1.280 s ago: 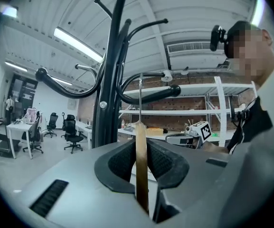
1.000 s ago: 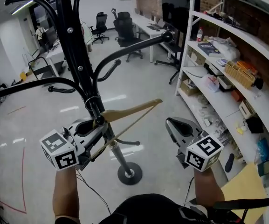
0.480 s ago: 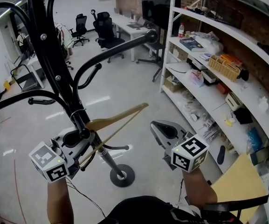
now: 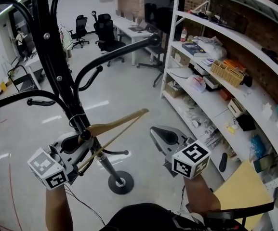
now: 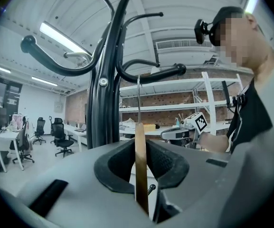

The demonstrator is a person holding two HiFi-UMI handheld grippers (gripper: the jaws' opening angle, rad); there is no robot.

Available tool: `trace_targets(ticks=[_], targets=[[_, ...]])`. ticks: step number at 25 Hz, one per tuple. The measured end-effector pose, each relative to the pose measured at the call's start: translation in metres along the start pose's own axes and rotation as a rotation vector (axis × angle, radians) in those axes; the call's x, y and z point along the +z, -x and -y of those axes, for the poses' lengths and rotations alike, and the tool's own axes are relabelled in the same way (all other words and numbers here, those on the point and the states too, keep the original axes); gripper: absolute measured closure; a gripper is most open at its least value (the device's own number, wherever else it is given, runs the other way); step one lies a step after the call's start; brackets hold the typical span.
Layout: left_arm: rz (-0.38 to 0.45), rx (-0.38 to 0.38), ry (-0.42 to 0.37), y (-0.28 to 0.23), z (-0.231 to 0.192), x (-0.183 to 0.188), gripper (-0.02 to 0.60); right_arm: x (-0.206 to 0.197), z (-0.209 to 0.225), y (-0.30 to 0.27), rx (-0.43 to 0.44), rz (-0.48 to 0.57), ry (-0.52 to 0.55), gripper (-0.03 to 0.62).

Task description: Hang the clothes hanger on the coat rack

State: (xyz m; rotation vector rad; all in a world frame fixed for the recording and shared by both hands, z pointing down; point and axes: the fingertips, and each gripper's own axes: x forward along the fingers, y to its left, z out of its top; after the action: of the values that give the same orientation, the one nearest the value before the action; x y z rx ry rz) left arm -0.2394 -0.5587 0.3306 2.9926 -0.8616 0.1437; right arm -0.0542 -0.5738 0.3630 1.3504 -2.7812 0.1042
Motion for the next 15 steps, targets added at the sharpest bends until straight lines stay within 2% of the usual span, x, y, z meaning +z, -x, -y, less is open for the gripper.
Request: trace_targets(ticks=[6, 9, 15], targets=[[0.02, 0.052, -0.078, 0.003, 0.002, -0.003, 0.528, 0.001, -0.006, 0.003, 0.022, 0.004, 0.014, 0.586], [0.052, 0.069, -0.087, 0.008, 0.004, -0.002, 0.525, -0.001, -0.008, 0.007, 0.031, -0.001, 0.021, 0.586], [0.091, 0.149, -0.118, 0.026, -0.003, 0.006, 0.474, -0.002, -0.011, 0.012, 0.036, -0.005, 0.019, 0.586]])
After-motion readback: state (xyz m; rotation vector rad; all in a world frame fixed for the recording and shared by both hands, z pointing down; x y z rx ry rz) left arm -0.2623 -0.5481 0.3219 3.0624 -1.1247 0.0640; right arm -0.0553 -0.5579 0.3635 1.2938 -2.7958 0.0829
